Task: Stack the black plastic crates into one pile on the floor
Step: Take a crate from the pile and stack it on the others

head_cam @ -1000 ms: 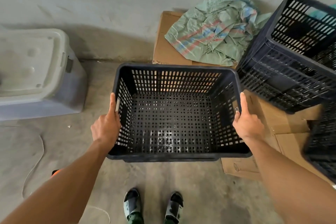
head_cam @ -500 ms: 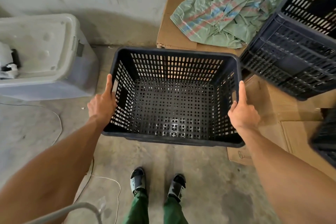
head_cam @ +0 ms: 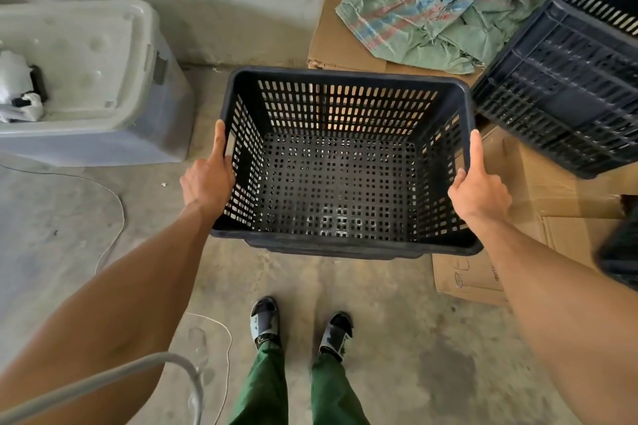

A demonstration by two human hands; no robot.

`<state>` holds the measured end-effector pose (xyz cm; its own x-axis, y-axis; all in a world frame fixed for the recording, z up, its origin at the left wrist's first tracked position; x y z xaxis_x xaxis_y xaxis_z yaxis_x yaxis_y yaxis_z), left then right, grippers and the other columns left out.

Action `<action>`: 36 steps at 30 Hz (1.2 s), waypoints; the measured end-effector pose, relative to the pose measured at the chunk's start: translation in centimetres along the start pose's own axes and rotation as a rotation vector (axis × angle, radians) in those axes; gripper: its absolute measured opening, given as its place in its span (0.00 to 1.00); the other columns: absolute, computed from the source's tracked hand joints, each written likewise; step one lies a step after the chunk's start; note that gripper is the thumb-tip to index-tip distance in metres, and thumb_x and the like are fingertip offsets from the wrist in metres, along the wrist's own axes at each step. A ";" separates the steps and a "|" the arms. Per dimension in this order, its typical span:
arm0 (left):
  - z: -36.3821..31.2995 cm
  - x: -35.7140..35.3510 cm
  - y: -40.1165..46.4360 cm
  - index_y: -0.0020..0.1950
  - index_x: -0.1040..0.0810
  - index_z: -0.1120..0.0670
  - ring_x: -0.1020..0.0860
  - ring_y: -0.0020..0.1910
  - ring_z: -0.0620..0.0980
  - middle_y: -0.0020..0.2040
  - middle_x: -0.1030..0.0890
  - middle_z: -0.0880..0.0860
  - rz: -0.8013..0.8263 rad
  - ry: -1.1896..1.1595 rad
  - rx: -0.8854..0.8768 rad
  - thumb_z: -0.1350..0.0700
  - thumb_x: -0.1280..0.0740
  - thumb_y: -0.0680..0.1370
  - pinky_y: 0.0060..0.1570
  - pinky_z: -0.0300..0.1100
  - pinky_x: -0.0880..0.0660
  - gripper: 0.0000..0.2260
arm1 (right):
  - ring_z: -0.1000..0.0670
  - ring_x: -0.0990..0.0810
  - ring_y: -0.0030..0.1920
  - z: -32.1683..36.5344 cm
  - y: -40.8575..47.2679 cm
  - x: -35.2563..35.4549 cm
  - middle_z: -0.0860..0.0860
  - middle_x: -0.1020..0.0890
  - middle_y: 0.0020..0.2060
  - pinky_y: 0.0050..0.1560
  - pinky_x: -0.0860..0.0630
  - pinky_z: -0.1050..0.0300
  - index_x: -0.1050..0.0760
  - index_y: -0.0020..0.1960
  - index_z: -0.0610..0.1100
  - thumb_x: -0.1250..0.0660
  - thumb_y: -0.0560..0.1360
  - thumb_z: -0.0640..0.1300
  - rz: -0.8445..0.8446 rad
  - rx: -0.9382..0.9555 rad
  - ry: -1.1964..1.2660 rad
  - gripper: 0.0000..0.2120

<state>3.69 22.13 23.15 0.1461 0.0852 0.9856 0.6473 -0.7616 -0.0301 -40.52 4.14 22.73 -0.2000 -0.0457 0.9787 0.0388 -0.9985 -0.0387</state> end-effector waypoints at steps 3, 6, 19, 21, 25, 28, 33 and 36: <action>0.0 0.1 -0.1 0.80 0.59 0.39 0.32 0.23 0.52 0.26 0.30 0.53 0.033 -0.015 0.004 0.49 0.46 0.85 0.24 0.42 0.43 0.29 | 0.39 0.23 0.35 0.0 0.1 0.0 0.41 0.22 0.36 0.40 0.23 0.45 0.64 0.78 0.64 0.44 0.83 0.49 0.010 -0.002 0.000 0.35; 0.1 0.2 -0.1 0.80 0.60 0.39 0.31 0.23 0.52 0.27 0.30 0.53 0.065 -0.011 -0.001 0.49 0.46 0.85 0.24 0.42 0.43 0.29 | 0.38 0.21 0.36 0.1 0.0 0.1 0.40 0.21 0.38 0.42 0.21 0.42 0.64 0.78 0.63 0.44 0.83 0.49 0.020 -0.001 -0.008 0.35; -0.6 -0.1 -1.4 0.80 0.61 0.40 0.27 0.25 0.55 0.28 0.26 0.56 0.038 -0.007 0.025 0.51 0.47 0.85 0.33 0.50 0.28 0.29 | 0.40 0.25 0.31 0.1 0.9 0.4 0.41 0.26 0.32 0.36 0.24 0.45 0.61 0.79 0.62 0.43 0.82 0.48 -0.045 0.041 -0.066 0.35; -0.5 -0.1 -1.3 0.80 0.62 0.41 0.26 0.26 0.55 0.29 0.25 0.56 0.051 -0.015 0.019 0.50 0.48 0.85 0.34 0.50 0.26 0.29 | 0.41 0.26 0.30 0.1 0.9 0.4 0.41 0.26 0.32 0.35 0.27 0.48 0.61 0.80 0.61 0.43 0.82 0.48 -0.056 0.033 -0.070 0.35; -0.5 -0.2 -0.9 0.80 0.61 0.41 0.27 0.25 0.54 0.28 0.26 0.55 0.044 -0.010 0.016 0.50 0.47 0.85 0.32 0.49 0.28 0.29 | 0.40 0.23 0.32 0.3 0.5 0.6 0.41 0.23 0.33 0.36 0.23 0.47 0.62 0.80 0.61 0.42 0.82 0.48 -0.052 0.028 -0.060 0.36; -0.2 -0.3 -0.3 0.81 0.60 0.41 0.30 0.23 0.52 0.27 0.28 0.54 0.029 -0.005 -0.012 0.49 0.47 0.85 0.28 0.45 0.35 0.28 | 0.42 0.25 0.32 0.4 -0.1 0.6 0.42 0.23 0.34 0.35 0.26 0.50 0.61 0.80 0.60 0.42 0.82 0.48 -0.057 0.022 -0.050 0.36; 0.2 -0.3 0.1 0.81 0.59 0.42 0.33 0.22 0.50 0.25 0.31 0.52 -0.026 0.015 -0.037 0.49 0.47 0.85 0.25 0.42 0.42 0.28 | 0.44 0.28 0.31 0.3 -0.5 0.3 0.45 0.26 0.33 0.35 0.32 0.53 0.60 0.80 0.60 0.42 0.82 0.48 -0.053 0.020 -0.051 0.35; 0.3 -0.4 0.0 0.81 0.58 0.42 0.31 0.22 0.50 0.26 0.30 0.52 -0.014 0.002 -0.037 0.49 0.47 0.85 0.25 0.42 0.41 0.28 | 0.47 0.32 0.28 0.4 -0.4 0.1 0.46 0.27 0.31 0.34 0.34 0.53 0.60 0.80 0.60 0.41 0.82 0.48 -0.065 0.022 -0.056 0.36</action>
<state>3.86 22.34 22.74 0.1352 0.0948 0.9863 0.6212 -0.7836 -0.0099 -40.15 4.56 22.95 -0.1480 0.0214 0.9888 0.0493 -0.9984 0.0290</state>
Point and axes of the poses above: each hand's wrist, its own y-axis towards the middle knuckle, its own x-axis out of the back of the hand, z = x × y, the point moved 4 cm from there along y, towards the middle knuckle
